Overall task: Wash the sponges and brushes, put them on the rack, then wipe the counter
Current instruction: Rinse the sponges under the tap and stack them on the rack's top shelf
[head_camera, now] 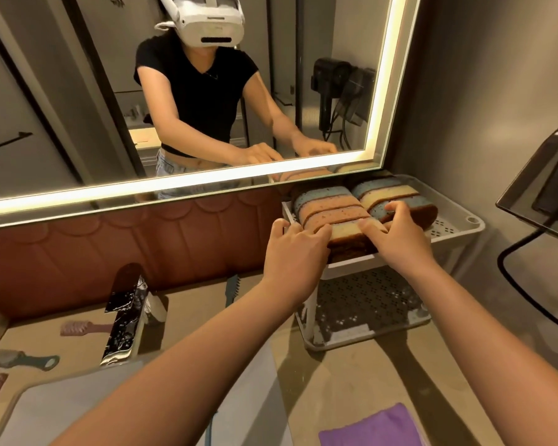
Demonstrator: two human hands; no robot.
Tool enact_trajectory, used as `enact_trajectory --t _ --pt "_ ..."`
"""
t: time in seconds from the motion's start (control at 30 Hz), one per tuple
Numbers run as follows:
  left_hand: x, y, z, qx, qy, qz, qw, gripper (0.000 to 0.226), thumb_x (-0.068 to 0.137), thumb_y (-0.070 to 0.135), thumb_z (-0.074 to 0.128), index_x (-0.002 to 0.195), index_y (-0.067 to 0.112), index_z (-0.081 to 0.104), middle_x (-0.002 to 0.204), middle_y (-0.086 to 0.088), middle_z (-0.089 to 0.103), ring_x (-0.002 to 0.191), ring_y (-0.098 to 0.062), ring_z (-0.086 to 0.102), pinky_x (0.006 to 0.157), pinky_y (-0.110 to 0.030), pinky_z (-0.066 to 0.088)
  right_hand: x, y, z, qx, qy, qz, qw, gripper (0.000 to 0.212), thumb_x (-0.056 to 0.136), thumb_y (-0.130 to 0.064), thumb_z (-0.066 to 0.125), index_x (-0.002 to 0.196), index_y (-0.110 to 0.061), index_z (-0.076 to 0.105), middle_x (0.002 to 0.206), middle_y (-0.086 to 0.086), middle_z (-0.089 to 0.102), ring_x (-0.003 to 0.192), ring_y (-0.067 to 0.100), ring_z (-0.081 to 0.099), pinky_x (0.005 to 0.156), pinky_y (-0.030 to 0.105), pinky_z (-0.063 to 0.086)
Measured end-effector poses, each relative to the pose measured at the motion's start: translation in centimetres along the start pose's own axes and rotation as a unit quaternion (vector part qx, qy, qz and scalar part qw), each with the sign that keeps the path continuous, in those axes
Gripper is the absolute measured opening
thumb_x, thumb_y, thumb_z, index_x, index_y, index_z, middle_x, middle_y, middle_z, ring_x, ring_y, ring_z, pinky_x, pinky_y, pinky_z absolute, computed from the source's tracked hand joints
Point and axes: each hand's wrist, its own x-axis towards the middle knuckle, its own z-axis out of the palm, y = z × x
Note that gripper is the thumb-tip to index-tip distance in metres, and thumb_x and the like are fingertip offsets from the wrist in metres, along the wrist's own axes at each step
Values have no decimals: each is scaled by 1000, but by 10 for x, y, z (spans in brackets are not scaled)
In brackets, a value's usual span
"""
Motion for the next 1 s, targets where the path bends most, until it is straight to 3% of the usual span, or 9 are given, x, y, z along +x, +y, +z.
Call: enact_trajectory --t 0.2,0.3,0.4,0.47,0.57,0.63,0.7,0.77,1.0 --pt "-5 6 1 -6 -19 -48 999 40 97 37 33 136 26 38 119 -3 60 111 -26 50 92 -40 31 -5 3 7 -37 36 -7 999 54 90 -50 48 130 -15 35 127 12 56 124 33 44 111 44 18" --pt "-6 5 -4 -102 -51 -80 990 42 97 36 35 138 28 37 124 -5 54 114 -27 46 94 -40 31 -4 4 9 -56 98 -18 993 57 86 -51 53 128 -15 39 134 12 46 125 33 40 108 48 24" --pt "-15 1 -14 -190 -46 -85 977 42 97 34 40 138 24 39 122 -7 54 112 -25 48 93 -38 38 -20 -3 6 -92 146 -81 982 49 86 -51 53 120 -16 46 126 10 49 119 29 41 101 44 29" --pt "-26 -5 -25 -252 -59 -91 962 36 96 34 43 129 20 50 117 -4 59 107 -20 54 93 -39 45 -34 -10 5 -84 111 -122 983 41 87 -48 53 116 -19 49 121 7 51 115 26 42 99 42 30" --pt "-48 -16 -44 -307 -139 -91 937 30 95 36 44 114 18 60 101 3 65 92 -11 60 87 -34 51 -60 -18 6 -35 30 -158 986 30 86 -44 58 107 -22 55 112 1 56 109 22 49 98 43 38" --pt "-71 -27 -54 -305 -179 -87 931 29 95 37 44 111 19 61 95 5 64 84 -7 60 82 -27 51 -81 -23 11 0 -17 -173 985 25 84 -43 59 100 -24 58 103 -3 60 99 18 55 91 46 47" --pt "-93 -37 -60 -299 -204 -86 928 28 95 37 44 110 21 60 93 8 61 80 -3 57 77 -22 47 -98 -27 15 22 -70 -168 983 20 85 -41 61 96 -26 60 93 -7 62 89 12 58 83 40 52" --pt "-121 -47 -67 -294 -228 -101 923 28 95 37 45 112 20 60 94 8 59 82 -5 57 80 -23 47 -118 -32 25 31 -116 -161 980 16 85 -39 62 94 -26 61 87 -8 62 84 9 59 76 31 53" --pt "-210 -84 -79 -293 -275 -165 901 31 95 34 44 119 19 58 102 5 60 92 -9 57 87 -26 47 -179 -41 72 16 -241 -158 957 13 86 -33 63 95 -24 61 87 -6 61 83 9 58 68 22 47"
